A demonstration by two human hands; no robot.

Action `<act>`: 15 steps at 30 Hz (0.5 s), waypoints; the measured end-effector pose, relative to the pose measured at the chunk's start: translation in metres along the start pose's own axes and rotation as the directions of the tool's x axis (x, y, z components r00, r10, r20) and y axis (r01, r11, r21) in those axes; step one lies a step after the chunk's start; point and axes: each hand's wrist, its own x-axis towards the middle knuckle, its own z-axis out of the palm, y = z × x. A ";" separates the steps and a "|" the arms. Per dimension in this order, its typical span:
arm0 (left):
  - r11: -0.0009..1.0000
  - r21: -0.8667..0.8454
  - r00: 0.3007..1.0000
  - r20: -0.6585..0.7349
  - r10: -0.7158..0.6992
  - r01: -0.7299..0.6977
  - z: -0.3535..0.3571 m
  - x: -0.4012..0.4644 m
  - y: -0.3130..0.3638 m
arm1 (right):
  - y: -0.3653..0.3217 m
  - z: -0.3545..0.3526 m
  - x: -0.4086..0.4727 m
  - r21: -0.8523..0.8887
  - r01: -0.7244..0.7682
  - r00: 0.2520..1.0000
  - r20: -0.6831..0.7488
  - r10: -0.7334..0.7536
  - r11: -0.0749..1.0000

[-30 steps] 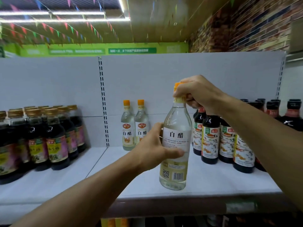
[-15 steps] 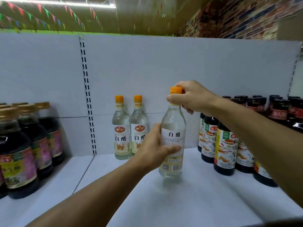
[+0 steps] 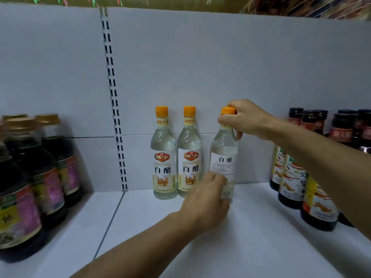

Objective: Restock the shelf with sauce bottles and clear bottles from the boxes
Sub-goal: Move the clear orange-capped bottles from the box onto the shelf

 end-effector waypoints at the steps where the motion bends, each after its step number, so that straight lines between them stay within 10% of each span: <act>1: 1.000 0.011 0.999 0.040 0.014 -0.014 0.002 0.002 -0.001 | 0.003 0.001 0.004 0.007 -0.004 1.000 -0.006 0.004 1.000; 15: 0.991 0.132 0.986 0.166 -0.003 -0.019 0.016 0.034 -0.013 | 0.009 0.011 0.033 0.026 -0.077 0.990 0.122 0.073 0.997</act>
